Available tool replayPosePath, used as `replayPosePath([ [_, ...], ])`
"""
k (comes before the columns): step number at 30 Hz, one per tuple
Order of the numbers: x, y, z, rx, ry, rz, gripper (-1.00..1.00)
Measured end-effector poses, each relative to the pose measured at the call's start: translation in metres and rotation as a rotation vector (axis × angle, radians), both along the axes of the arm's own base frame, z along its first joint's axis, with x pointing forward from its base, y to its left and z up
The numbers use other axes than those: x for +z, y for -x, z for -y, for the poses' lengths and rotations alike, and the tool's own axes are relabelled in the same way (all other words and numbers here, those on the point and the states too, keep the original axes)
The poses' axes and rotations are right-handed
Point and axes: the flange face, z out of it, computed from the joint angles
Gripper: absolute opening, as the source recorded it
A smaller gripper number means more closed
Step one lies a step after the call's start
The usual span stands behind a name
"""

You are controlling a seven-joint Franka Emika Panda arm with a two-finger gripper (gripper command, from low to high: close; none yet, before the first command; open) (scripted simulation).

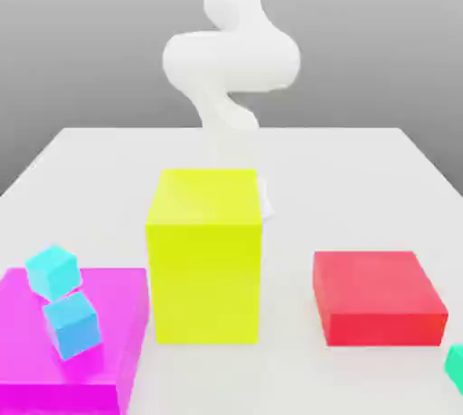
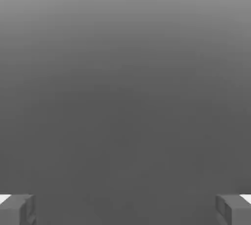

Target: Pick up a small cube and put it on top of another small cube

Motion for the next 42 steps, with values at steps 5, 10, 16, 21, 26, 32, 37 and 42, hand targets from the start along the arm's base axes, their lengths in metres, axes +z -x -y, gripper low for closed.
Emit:
replayPosePath([
  [5,-0.072,-0.033,0.053,-0.295,-0.164,-0.094,0.0],
  [10,-0.145,-0.045,0.108,-0.596,-0.314,-0.169,0.0],
  [16,-0.234,-0.034,0.171,-0.972,-0.482,-0.239,0.0],
  [21,-0.307,-0.005,0.216,-1.297,-0.611,-0.28,0.0],
  [26,-0.376,0.037,0.249,-1.631,-0.726,-0.308,0.0],
  [32,-0.452,0.108,0.276,-2.06,-0.85,-0.314,0.0],
  [37,-0.504,0.127,0.275,-2.198,-0.878,-0.32,0.0],
  [42,-0.541,0.128,0.274,-2.201,-0.878,-0.32,-1.0],
])
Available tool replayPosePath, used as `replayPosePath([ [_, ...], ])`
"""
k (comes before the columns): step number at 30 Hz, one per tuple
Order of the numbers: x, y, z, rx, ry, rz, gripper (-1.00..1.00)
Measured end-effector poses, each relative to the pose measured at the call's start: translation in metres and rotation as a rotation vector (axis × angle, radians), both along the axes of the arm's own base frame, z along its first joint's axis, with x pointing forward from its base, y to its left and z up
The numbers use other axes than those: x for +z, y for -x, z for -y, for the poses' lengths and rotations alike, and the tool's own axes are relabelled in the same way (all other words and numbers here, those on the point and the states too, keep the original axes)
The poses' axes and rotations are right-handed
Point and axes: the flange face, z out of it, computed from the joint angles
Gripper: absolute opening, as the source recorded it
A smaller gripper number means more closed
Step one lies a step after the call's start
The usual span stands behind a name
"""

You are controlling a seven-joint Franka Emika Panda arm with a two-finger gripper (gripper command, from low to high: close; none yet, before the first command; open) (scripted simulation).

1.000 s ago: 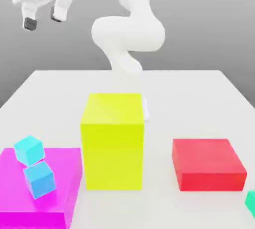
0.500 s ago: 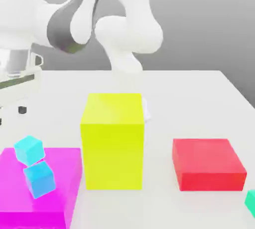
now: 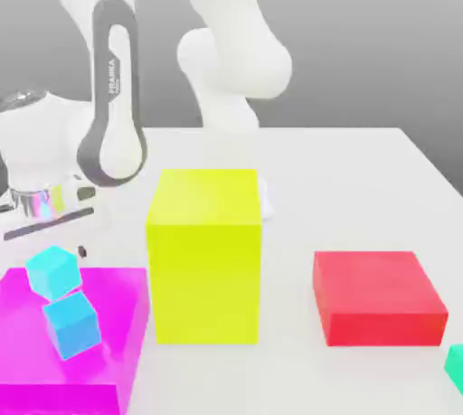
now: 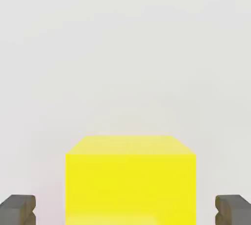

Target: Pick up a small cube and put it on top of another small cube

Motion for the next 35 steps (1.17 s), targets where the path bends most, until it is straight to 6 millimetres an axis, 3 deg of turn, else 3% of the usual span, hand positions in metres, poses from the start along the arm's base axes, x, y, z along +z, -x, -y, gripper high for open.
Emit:
replayPosePath([
  [5,-0.003,0.0,0.0,0.0,0.002,0.002,-1.0],
  [8,0.014,-0.001,0.001,0.0,0.001,0.001,-1.0],
  [13,0.062,-0.001,0.008,0.008,0.015,0.01,-1.0],
  [16,0.103,-0.026,0.02,0.103,0.044,0.033,-1.0],
  [19,0.142,-0.06,0.01,0.229,0.044,0.039,-1.0],
  [24,0.207,-0.101,-0.017,0.41,0.044,0.023,-1.0],
  [26,0.198,-0.105,-0.033,0.426,0.012,0.007,-1.0],
  [29,0.16,-0.107,-0.038,0.431,0.003,0.001,-1.0],
  [30,0.147,-0.107,-0.039,0.431,0.002,0.001,1.0],
  [35,0.147,-0.107,-0.039,0.431,0.002,0.001,1.0],
])
